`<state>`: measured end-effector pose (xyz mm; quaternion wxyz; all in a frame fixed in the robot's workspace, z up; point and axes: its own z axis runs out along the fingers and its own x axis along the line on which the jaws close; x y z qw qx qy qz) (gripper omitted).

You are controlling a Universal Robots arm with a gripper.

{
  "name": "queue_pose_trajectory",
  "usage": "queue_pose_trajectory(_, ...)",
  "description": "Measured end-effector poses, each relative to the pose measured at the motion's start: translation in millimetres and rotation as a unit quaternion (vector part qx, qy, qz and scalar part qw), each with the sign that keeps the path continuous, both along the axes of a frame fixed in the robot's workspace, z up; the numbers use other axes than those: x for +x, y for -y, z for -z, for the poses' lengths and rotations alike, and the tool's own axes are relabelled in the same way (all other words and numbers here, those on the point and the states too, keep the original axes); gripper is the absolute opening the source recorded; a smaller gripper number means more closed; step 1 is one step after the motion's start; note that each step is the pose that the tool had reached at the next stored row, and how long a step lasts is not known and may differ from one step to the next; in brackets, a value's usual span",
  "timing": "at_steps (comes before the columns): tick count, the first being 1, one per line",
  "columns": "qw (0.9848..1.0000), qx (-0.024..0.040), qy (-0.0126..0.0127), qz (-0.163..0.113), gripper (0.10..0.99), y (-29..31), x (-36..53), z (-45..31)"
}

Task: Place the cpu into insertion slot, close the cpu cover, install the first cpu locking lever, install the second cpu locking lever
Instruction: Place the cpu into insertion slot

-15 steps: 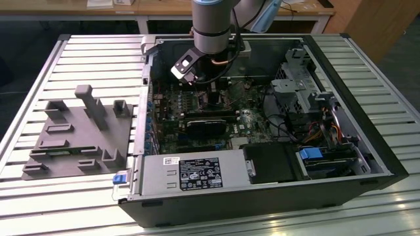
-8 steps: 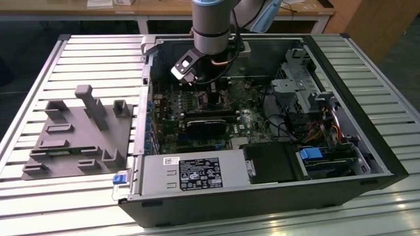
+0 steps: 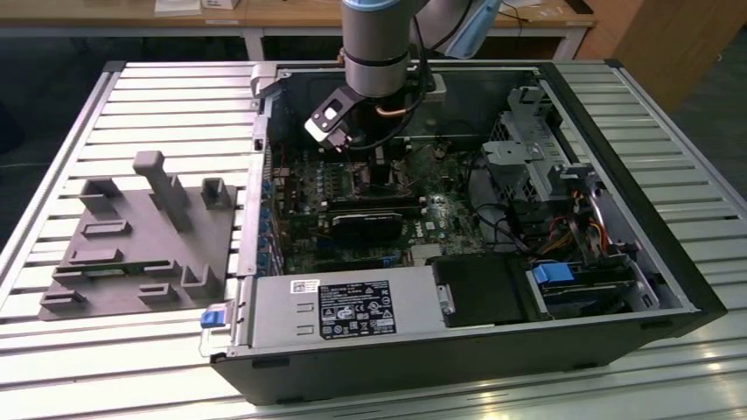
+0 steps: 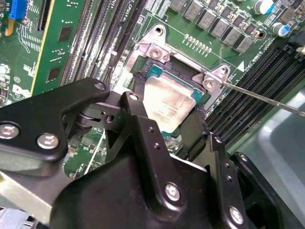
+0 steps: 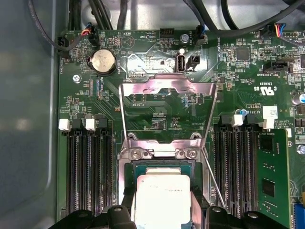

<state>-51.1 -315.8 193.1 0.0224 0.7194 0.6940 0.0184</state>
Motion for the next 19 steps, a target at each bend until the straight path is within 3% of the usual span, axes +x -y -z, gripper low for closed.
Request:
queue_pose_trajectory(9, 1.0000, 0.0001, 0.0000, 0.000, 0.541, 0.0, 0.5, 0.0)
queue_pose_trajectory(11, 1.0000, 0.0000, 0.0000, 0.000, 0.553, 0.0, 0.5, 0.0)
queue_pose_trajectory(12, 1.0000, 0.0000, 0.0001, 0.000, 0.616, 0.0, 0.5, 0.0)
queue_pose_trajectory(16, 1.0000, -0.0004, 0.0000, 0.000, 0.616, 0.0, 0.6, 0.0)
queue_pose_trajectory(19, 1.0000, -0.0094, 0.0000, 0.000, 0.616, 0.0, 0.6, -0.3)
